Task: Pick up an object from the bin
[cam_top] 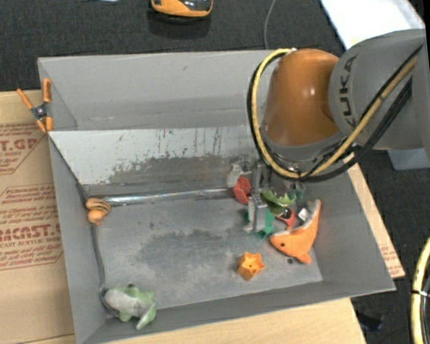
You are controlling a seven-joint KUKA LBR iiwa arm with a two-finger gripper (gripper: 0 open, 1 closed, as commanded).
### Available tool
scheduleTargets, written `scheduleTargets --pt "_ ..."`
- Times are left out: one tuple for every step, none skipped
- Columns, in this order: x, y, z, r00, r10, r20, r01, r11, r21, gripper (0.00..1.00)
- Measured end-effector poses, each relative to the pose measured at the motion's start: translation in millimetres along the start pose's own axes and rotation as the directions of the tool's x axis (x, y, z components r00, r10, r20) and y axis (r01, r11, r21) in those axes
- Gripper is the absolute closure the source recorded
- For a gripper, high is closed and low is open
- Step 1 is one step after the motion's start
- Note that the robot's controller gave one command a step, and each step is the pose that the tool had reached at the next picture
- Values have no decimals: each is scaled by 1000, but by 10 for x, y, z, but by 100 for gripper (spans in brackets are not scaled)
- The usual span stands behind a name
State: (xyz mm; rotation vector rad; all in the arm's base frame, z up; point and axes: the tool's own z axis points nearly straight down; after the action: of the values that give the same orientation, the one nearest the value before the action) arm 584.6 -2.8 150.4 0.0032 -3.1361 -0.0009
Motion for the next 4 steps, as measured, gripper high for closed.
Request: scheduleTargets --pt "-19 -1 -47 1000 0 8 0 1000 0 0" --pt "134 -206 90 991 -136 11 136 991 1 0" --pt "-32 -602 218 975 -224 13 224 975 3 0" --pt "306 -1227 525 881 -473 5 473 881 1 100"
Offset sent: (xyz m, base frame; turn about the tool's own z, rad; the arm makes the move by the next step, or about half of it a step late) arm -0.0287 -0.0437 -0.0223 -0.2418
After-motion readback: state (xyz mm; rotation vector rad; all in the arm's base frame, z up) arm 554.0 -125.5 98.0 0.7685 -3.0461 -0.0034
